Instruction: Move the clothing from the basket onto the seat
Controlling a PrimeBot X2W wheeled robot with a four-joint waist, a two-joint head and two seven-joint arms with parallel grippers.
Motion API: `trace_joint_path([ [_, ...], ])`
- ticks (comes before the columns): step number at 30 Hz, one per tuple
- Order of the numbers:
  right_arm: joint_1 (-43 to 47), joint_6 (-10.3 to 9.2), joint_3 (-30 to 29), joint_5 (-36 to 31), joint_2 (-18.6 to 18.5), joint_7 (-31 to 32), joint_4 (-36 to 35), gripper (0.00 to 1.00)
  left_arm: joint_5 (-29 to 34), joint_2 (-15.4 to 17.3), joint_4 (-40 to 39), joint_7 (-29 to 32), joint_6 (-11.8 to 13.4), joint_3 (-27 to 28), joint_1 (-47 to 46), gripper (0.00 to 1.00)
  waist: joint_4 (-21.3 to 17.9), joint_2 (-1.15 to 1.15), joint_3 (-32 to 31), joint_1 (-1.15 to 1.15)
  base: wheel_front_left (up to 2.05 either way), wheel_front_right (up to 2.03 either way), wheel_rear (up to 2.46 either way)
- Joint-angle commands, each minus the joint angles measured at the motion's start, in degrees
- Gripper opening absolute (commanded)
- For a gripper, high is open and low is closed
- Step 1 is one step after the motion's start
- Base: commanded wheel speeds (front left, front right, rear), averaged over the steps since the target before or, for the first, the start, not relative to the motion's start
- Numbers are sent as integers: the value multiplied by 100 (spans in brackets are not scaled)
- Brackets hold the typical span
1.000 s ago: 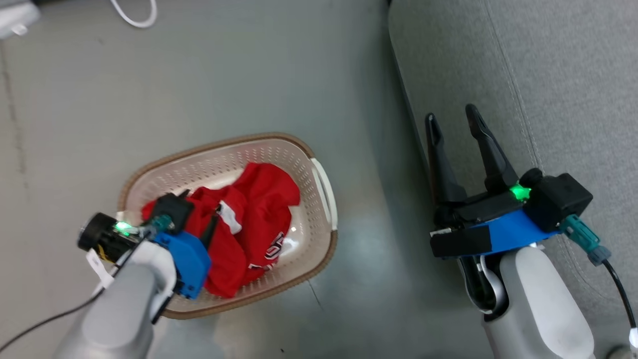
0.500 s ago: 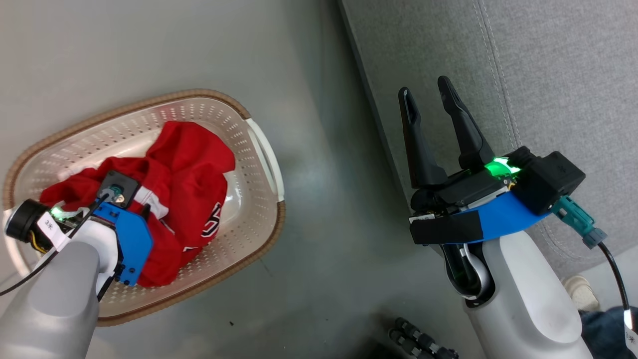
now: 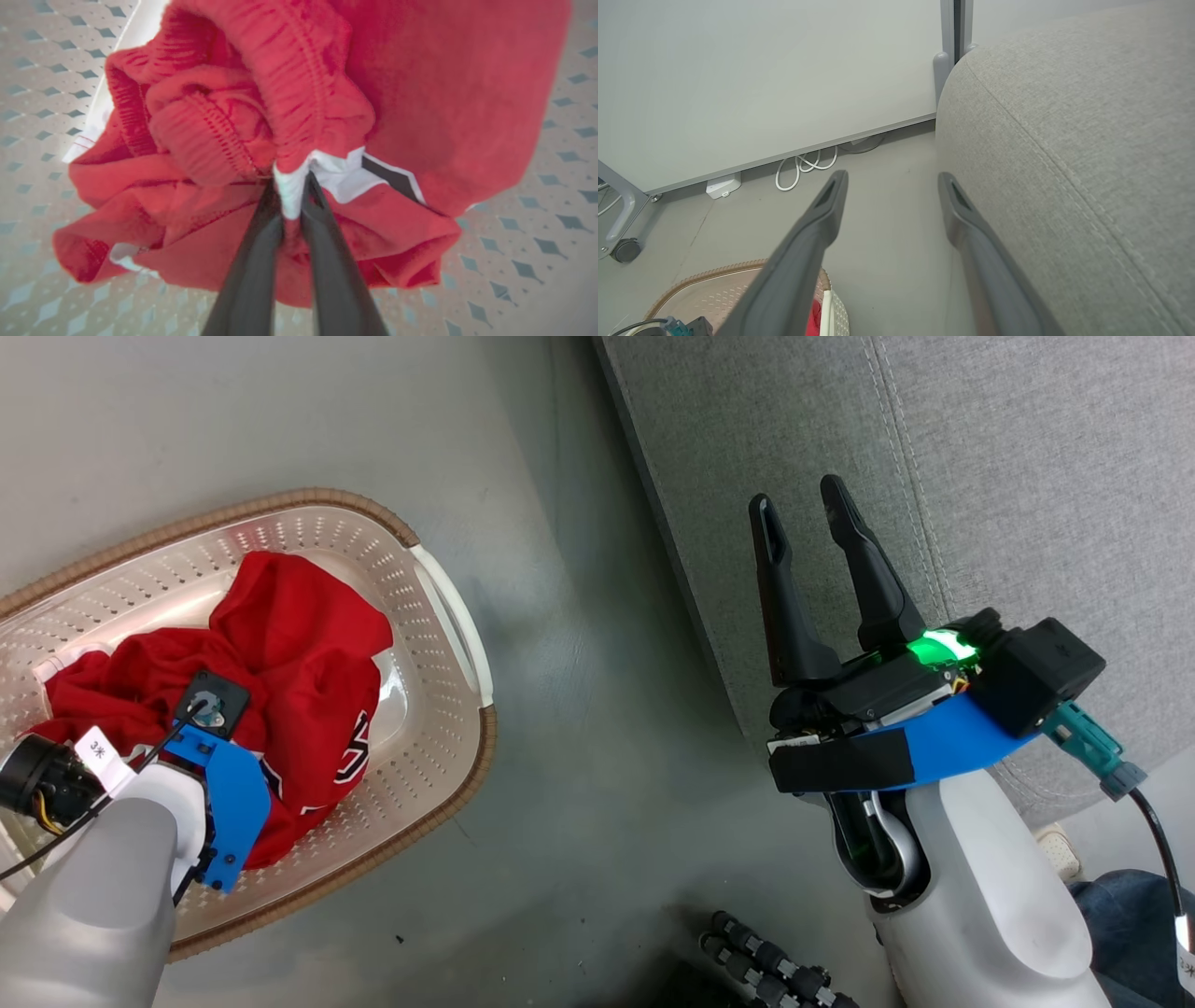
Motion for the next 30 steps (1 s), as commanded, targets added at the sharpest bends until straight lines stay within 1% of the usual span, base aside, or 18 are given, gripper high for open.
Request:
trace_joint_path([
  [1,-12,-1,-7,39,-4,-27,-37,100,18,61,19,17,7,-20,-84,0,-13,0,21,0,0,0,0],
  [10,-45,-1,-51,38,-4,-28,-5,100,-64,36,-15,-50,80,-48,-158,0,10,0,17,0,0,0,0],
  [15,-80,-1,-42,-39,-4,-28,121,100,-180,-127,-26,-215,122,-15,-63,0,165,0,-255,0,0,0,0],
  [20,84,-1,-200,-391,-6,-24,430,100,-395,-490,37,-534,122,57,105,0,571,0,-969,0,0,0,0],
  [24,312,-1,-389,-711,-9,-17,704,100,-558,-901,108,-837,65,63,206,0,1008,0,-1726,0,0,0,0],
  [30,778,-1,-642,-1068,-11,11,1090,100,-794,-1414,234,-1269,-35,56,317,0,1635,0,-2925,0,0,0,0],
])
